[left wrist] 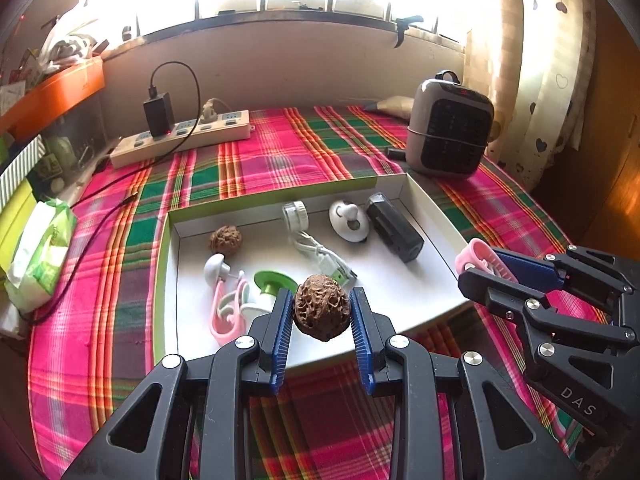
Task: Organize objects
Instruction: 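Lift and carry the walnut and pink ear hook over the box with both grippers, then lower the walnut and pink ear hook into the box with both grippers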
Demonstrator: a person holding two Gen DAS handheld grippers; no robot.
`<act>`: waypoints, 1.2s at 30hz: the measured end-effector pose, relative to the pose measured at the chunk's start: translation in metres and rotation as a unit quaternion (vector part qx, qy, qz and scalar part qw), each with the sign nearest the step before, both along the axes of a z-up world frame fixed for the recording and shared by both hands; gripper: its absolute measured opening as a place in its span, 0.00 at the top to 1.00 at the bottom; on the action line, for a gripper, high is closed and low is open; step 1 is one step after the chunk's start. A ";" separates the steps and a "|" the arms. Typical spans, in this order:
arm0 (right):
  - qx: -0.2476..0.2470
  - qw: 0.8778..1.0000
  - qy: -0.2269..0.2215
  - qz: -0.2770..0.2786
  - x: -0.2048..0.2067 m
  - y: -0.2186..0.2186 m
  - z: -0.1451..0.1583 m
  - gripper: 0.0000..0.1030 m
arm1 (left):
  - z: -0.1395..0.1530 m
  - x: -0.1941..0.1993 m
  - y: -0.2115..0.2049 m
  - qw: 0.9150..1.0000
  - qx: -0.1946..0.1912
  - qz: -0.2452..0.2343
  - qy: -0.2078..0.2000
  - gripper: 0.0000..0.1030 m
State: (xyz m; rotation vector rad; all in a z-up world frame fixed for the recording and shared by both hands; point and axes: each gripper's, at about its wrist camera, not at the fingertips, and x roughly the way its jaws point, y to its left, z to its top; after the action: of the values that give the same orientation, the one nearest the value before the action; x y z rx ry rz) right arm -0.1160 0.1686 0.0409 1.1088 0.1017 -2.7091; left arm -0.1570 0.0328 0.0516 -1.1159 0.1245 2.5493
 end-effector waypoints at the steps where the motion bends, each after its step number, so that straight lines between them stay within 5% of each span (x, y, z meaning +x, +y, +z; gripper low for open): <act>1: 0.001 1.000 -0.001 0.001 -0.004 0.000 0.000 0.76 | 0.000 -0.002 0.000 1.000 -0.002 0.001 0.000 0.74; 21: -0.020 0.999 -0.036 0.025 -0.058 -0.008 -0.021 0.76 | -0.016 -0.034 -0.002 1.000 -0.015 0.013 -0.010 0.74; 36: 0.012 0.998 -0.059 0.027 -0.070 -0.012 -0.040 0.76 | -0.018 -0.026 0.008 0.999 -0.035 -0.006 0.012 0.74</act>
State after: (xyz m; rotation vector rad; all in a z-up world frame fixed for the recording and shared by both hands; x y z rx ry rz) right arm -0.1858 0.1562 0.0007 1.2501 0.1448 -2.5955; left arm -0.1834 0.0411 0.0340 -1.1071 0.2281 2.5668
